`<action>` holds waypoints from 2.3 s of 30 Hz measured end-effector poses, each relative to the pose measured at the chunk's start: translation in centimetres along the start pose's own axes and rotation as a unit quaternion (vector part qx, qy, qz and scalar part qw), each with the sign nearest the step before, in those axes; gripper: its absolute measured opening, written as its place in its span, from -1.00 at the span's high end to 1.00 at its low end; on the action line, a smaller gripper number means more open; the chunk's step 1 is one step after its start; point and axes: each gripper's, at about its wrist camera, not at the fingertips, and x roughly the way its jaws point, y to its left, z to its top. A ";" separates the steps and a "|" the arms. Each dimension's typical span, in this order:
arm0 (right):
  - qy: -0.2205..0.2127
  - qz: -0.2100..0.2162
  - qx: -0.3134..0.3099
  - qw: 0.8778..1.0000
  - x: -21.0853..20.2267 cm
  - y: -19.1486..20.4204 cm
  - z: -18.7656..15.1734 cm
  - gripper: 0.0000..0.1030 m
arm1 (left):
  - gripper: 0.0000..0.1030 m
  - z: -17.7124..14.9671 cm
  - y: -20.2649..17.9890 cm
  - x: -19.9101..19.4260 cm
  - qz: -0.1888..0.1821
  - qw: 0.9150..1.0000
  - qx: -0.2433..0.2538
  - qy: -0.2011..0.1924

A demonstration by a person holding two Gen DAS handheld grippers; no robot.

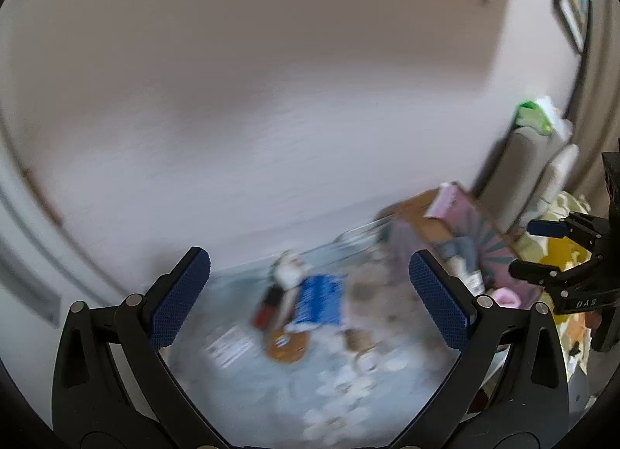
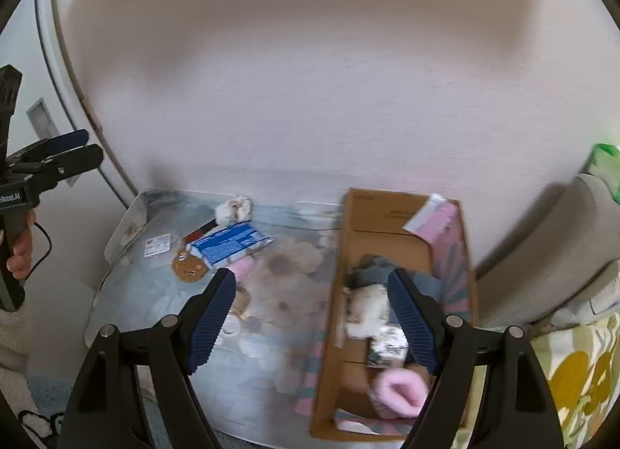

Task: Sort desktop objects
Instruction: 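Withdraw both tools from the box back over the table, then grasp the brown plush toy with the left tool while the right tool grasps the beige jar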

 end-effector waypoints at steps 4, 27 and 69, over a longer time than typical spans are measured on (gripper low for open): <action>0.019 0.037 0.004 0.999 2.7 2.2 -0.3 -0.50 | -0.99 -2.8 3.5 0.6 0.016 0.999 -0.030 0.025; 0.052 0.004 0.052 0.997 18.1 8.7 -8.6 -0.50 | -0.48 -15.5 3.1 16.7 -0.054 0.995 0.005 0.079; 0.019 0.039 0.029 0.999 10.5 10.9 -6.5 0.29 | 0.34 -10.7 2.8 6.9 -0.065 0.996 -0.026 0.050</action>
